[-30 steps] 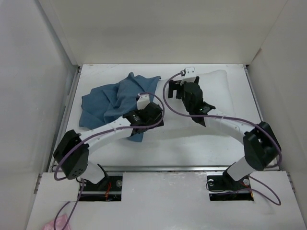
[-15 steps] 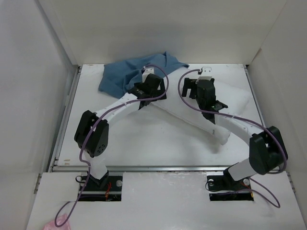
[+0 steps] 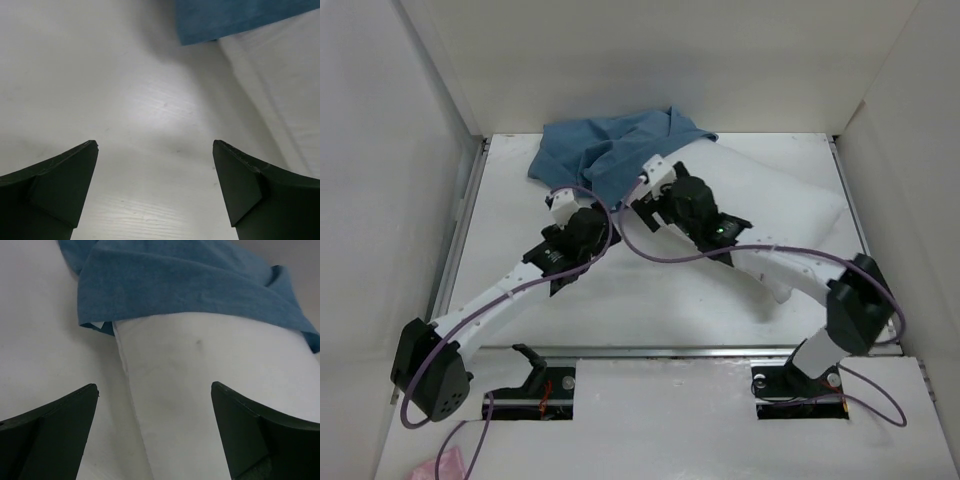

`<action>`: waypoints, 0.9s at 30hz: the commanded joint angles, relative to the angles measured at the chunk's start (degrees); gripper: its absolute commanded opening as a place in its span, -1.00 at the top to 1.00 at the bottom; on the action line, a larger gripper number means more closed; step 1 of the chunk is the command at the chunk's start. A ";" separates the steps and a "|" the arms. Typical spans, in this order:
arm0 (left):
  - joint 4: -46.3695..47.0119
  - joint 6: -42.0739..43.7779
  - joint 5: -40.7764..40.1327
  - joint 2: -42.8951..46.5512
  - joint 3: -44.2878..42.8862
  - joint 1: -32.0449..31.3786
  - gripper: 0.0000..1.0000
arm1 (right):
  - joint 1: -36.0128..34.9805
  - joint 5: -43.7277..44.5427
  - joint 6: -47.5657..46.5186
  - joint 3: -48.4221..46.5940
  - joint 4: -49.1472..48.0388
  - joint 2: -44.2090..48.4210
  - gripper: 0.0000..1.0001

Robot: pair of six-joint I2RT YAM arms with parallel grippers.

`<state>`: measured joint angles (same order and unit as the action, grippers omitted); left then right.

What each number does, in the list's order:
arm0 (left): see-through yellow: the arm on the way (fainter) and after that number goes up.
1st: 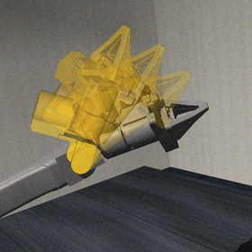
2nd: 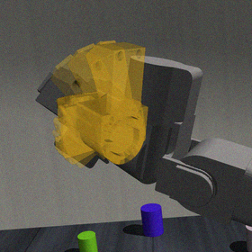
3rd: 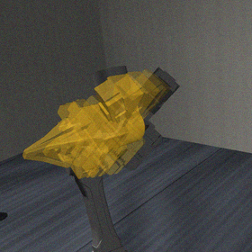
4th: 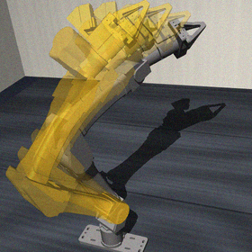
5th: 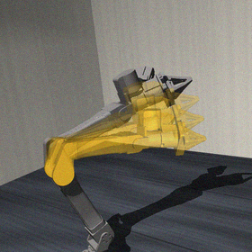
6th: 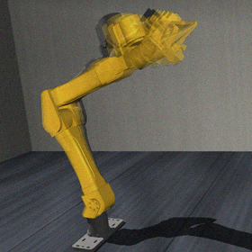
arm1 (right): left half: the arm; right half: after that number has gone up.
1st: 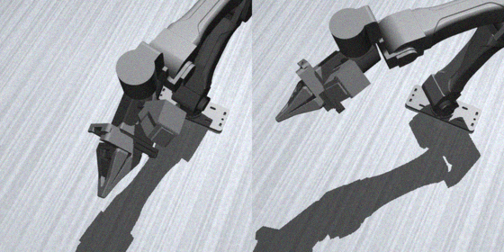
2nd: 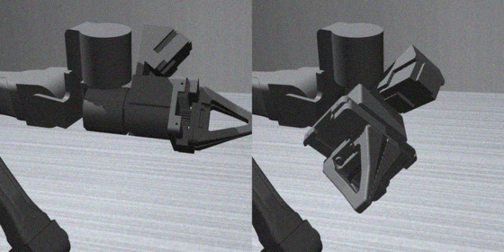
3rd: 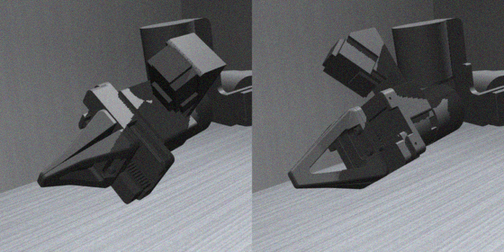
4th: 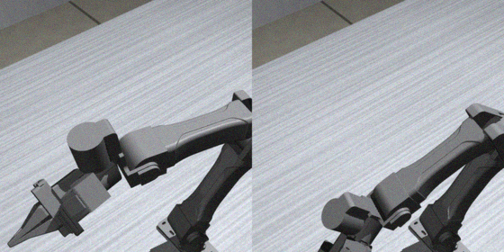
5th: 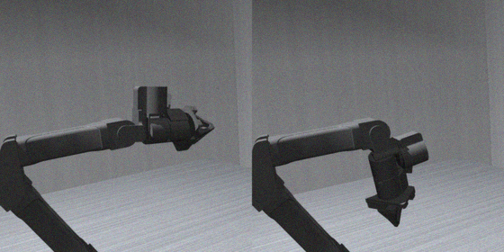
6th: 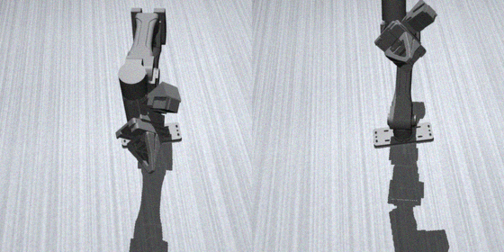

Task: Put the pillow into the pillowcase

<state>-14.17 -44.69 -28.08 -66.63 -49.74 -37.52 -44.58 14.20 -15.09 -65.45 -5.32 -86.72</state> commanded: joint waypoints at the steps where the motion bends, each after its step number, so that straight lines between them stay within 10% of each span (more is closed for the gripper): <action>1: -5.60 -9.17 -5.41 0.89 4.20 0.52 -1.00 | -3.67 7.41 -8.36 -5.64 3.39 -8.62 -1.00; 12: -7.80 -11.21 -5.94 6.51 7.63 1.65 -1.00 | -0.61 28.24 -9.88 -19.96 -5.49 -32.80 -0.94; 18: -2.89 -6.83 -4.63 5.99 8.87 2.19 -1.00 | 1.86 29.93 -3.36 -18.05 -12.33 -29.13 1.00; 27: 20.90 6.70 -1.37 -3.74 8.27 2.71 -1.00 | 2.39 17.37 -0.82 -14.61 -12.09 -13.67 1.00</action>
<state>-4.99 -43.79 -30.48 -67.00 -39.77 -35.14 -42.59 35.40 -19.18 -78.04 -13.37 -107.28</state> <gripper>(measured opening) 0.997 0.038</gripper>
